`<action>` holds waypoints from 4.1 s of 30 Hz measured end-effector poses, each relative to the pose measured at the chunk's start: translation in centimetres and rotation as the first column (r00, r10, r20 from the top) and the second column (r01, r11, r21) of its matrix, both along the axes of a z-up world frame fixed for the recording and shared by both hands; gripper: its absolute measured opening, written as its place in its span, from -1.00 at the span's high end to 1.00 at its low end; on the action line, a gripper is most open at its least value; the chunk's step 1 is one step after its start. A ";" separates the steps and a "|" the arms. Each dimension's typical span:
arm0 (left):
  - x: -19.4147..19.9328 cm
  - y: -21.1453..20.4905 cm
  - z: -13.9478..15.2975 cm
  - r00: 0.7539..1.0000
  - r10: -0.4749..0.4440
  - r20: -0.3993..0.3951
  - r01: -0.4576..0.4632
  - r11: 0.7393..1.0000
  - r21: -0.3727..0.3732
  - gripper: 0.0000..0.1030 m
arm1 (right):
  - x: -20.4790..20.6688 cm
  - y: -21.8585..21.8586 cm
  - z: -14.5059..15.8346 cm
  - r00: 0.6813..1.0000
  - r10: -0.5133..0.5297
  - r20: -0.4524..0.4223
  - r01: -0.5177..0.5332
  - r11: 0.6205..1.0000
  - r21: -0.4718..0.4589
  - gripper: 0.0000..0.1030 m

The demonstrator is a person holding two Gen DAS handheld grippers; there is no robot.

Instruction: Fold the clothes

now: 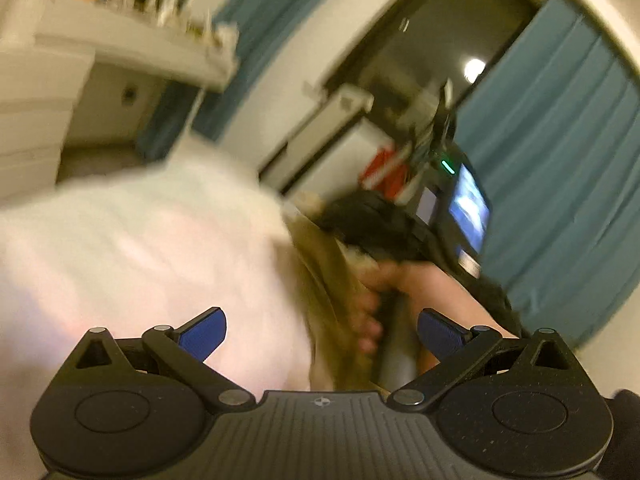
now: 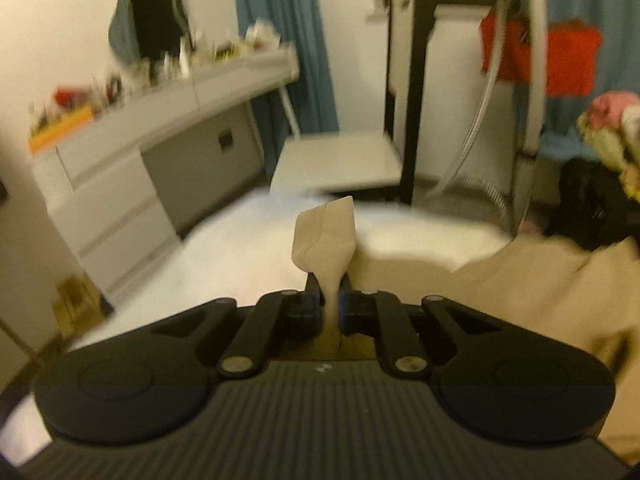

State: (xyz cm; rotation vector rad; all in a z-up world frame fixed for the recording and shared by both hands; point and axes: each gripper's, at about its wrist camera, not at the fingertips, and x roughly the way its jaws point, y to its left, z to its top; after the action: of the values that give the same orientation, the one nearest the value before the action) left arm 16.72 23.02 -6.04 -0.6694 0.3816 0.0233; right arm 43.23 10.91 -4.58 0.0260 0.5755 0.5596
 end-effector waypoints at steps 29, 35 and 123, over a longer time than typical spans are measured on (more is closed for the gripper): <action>1.7 -10.0 -1.5 0.944 -0.329 -0.037 0.331 0.931 0.156 -0.99 | -3.8 -30.0 -2.4 0.911 -0.412 -0.017 0.406 0.887 0.220 -0.69; 0.4 -10.7 0.2 0.940 -0.342 0.000 0.336 0.923 0.188 -0.99 | -13.4 -28.2 2.8 0.905 -0.419 0.071 0.397 0.894 0.207 -0.69; -11.6 -21.4 0.7 0.881 -0.434 -0.191 0.469 0.741 0.480 -0.78 | -38.4 -35.7 -0.6 0.829 -0.552 -0.089 0.546 0.767 0.338 -0.70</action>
State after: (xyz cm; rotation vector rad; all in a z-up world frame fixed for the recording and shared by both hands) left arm 5.13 1.60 -5.32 -0.0250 0.5707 -0.3123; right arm 4.87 -24.77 -5.13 0.5190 0.4160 0.0752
